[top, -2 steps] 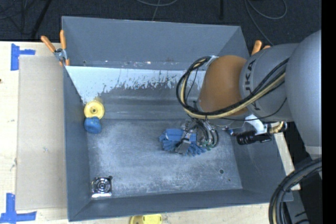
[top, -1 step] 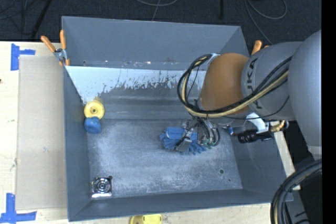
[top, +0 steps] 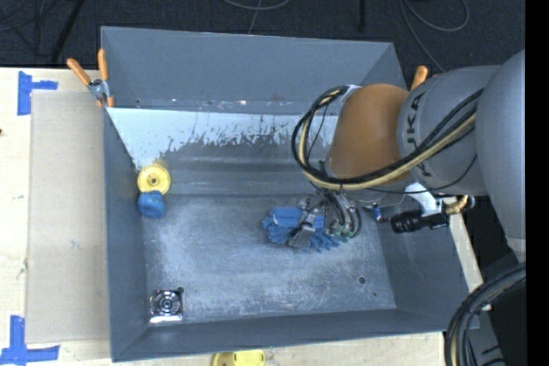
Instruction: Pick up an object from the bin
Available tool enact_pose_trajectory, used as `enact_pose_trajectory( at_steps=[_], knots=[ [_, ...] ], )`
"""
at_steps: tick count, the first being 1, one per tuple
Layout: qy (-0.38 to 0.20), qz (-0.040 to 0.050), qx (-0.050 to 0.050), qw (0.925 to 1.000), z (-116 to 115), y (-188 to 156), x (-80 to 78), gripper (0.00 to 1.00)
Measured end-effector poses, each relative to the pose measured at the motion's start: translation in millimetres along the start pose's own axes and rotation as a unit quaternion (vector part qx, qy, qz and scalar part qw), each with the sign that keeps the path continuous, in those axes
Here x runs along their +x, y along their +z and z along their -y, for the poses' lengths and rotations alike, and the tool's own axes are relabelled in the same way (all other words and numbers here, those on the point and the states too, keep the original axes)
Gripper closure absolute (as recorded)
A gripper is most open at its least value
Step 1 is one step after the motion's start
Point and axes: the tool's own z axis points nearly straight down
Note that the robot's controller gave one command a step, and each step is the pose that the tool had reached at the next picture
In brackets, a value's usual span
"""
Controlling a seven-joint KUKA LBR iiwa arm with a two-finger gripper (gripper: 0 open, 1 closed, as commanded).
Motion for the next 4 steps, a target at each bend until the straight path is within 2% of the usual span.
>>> enact_pose_trajectory(
  at_steps=[1, 4],
  knots=[
    [0.0, -0.0019, 0.001, 1.0, 0.4, -20.5, 1.3, 1.0],
    [-0.001, 0.0036, -0.001, 1.0, -0.4, -62.0, -1.5, 1.0]
  ],
)
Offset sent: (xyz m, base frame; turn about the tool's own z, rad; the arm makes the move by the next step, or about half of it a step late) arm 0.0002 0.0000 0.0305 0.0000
